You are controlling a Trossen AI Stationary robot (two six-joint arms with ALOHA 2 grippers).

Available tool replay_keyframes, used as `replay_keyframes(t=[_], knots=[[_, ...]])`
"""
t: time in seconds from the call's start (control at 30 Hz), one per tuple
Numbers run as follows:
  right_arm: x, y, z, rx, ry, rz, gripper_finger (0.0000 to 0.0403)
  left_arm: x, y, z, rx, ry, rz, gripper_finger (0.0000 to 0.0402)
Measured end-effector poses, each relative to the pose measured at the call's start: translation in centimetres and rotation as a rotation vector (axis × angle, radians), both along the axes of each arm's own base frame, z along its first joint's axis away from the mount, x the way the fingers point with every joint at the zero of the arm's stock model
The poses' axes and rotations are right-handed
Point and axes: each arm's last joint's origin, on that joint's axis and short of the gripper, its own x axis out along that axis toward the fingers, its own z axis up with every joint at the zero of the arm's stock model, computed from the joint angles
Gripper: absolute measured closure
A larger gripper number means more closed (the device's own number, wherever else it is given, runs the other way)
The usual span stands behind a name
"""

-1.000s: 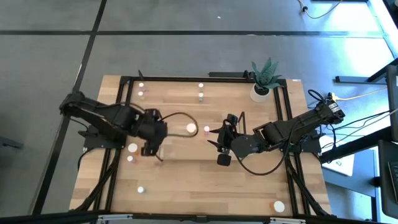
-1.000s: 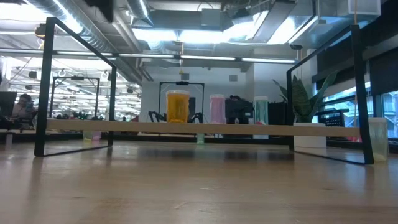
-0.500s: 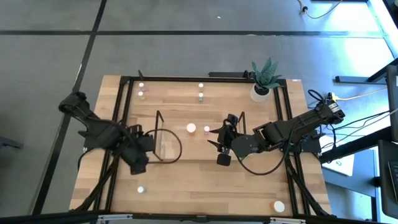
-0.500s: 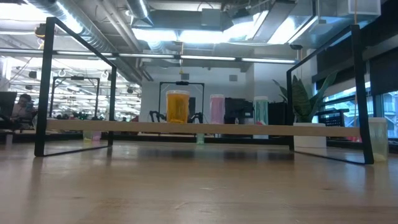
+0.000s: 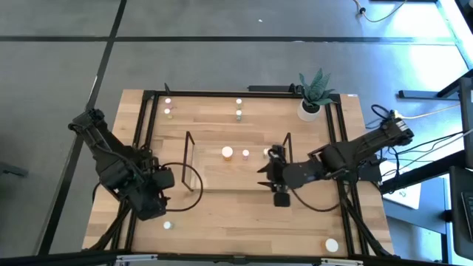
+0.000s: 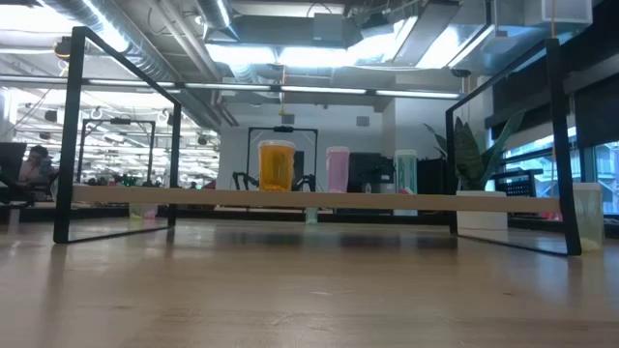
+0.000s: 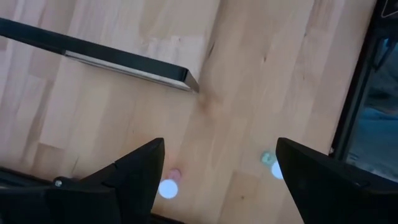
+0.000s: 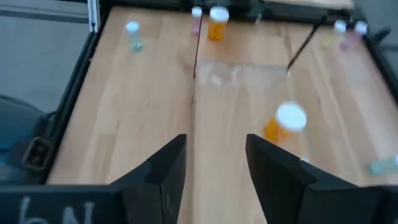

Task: Pick and place medicine bottles onto shelf by color
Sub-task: Put the left yellow pill bottle on the shelf

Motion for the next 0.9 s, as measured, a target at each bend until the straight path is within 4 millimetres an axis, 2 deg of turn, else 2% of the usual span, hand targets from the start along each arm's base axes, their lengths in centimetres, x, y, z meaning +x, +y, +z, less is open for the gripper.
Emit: replay_keyframes(t=[0.2, 0.43, 0.6, 0.9], knots=[[-3.1, 0.0, 1.9, 0.042, -0.026, -0.028, 0.0235, -0.2, 0.1, 0.0, 0.02, -0.003, 0.021, 0.0099], [-4.0, 0.4, 2.4, 0.037, -0.04, -0.017, 0.0235, 0.0, 1.8, 0.3, 0.039, 0.014, 0.134, 0.0099], [-4.0, 0.4, 2.4, 0.035, -0.041, -0.018, 0.0235, 0.0, 5.1, 1.6, 0.017, -0.041, 0.229, 0.0099], [-4.0, 0.4, 2.4, 0.035, -0.041, -0.019, 0.0235, -2.0, 12.6, 4.3, 0.009, -0.21, 0.523, 0.0099]])
